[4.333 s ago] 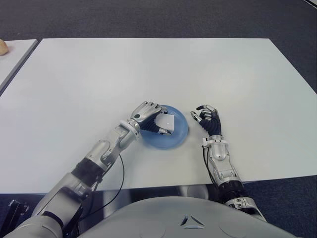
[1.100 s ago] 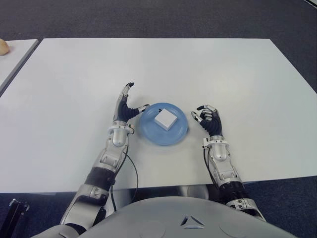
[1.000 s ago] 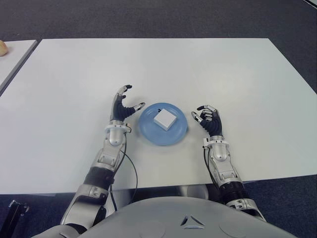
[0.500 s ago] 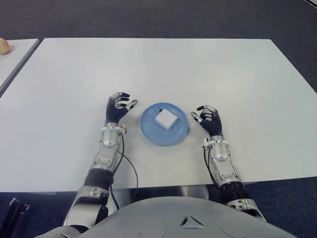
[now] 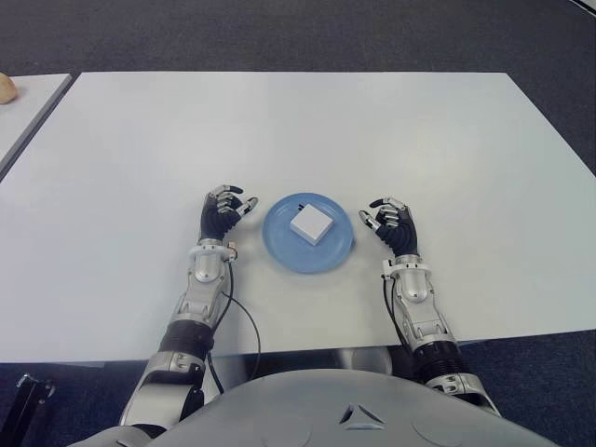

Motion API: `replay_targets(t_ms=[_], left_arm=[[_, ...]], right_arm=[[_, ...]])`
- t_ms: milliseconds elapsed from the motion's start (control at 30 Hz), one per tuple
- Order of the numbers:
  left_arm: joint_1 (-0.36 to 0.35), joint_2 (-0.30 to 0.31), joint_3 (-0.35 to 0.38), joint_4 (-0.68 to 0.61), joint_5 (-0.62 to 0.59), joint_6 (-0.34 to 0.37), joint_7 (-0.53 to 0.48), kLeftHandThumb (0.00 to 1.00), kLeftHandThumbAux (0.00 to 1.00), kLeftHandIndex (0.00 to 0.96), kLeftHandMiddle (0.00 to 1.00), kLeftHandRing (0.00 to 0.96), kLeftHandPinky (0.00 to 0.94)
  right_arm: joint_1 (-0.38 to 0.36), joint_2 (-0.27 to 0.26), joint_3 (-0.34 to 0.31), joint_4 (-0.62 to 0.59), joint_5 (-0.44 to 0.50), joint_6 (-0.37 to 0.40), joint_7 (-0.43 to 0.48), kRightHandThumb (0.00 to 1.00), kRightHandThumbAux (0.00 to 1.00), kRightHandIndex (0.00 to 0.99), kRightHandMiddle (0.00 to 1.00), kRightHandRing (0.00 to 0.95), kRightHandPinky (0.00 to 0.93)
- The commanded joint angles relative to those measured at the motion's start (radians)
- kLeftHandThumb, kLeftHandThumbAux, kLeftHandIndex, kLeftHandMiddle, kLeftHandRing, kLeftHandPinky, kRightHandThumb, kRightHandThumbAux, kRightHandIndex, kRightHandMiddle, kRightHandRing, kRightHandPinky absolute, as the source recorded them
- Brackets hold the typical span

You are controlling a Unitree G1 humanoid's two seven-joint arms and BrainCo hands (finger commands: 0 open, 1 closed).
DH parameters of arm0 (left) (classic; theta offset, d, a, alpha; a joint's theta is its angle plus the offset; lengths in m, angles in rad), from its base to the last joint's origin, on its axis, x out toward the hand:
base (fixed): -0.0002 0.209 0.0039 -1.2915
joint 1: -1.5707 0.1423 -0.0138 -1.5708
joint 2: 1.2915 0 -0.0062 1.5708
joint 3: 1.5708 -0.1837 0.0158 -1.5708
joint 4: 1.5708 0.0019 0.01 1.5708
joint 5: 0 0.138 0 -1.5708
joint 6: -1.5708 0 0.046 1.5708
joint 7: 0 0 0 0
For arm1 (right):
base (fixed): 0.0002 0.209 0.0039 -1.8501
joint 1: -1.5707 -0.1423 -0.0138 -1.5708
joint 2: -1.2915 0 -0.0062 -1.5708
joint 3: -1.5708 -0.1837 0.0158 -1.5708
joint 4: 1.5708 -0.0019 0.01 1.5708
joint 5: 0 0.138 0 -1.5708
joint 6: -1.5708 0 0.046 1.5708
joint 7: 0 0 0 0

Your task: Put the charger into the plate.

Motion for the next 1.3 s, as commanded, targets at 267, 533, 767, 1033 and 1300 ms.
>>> replay_targets(t_ms=[267, 533, 767, 1033, 1300], left_arm=[[-0.004, 0.005, -0.001, 0.026, 0.012, 0.033, -0.025, 0.708, 0.718, 0.435, 0.704, 0.707, 0.702], [0.002, 0.007, -0.005, 0.034, 0.013, 0.016, -0.046, 0.705, 0.719, 0.436, 0.762, 0.766, 0.786], [0.007, -0.001, -0.001, 0.032, 0.002, 0.015, -0.062, 0.706, 0.720, 0.436, 0.788, 0.793, 0.797], [0.008, -0.006, 0.006, 0.038, 0.006, 0.006, -0.051, 0.706, 0.721, 0.436, 0.794, 0.801, 0.800], [0.010, -0.005, 0.005, 0.037, 0.010, 0.013, -0.054, 0.706, 0.721, 0.436, 0.802, 0.809, 0.814]], right_arm=[[0.003, 0.003, -0.008, 0.020, 0.007, 0.010, 0.003, 0.702, 0.729, 0.435, 0.775, 0.794, 0.816], [-0.002, 0.002, -0.008, 0.031, 0.006, 0.014, 0.007, 0.701, 0.731, 0.435, 0.765, 0.787, 0.807], [-0.004, 0.002, -0.010, 0.031, 0.008, 0.026, 0.015, 0.699, 0.732, 0.435, 0.752, 0.775, 0.783], [-0.009, 0.001, -0.015, 0.046, 0.011, 0.022, 0.023, 0.698, 0.733, 0.434, 0.749, 0.770, 0.776], [-0.013, 0.007, -0.017, 0.053, 0.022, 0.024, 0.027, 0.700, 0.732, 0.435, 0.754, 0.772, 0.787]])
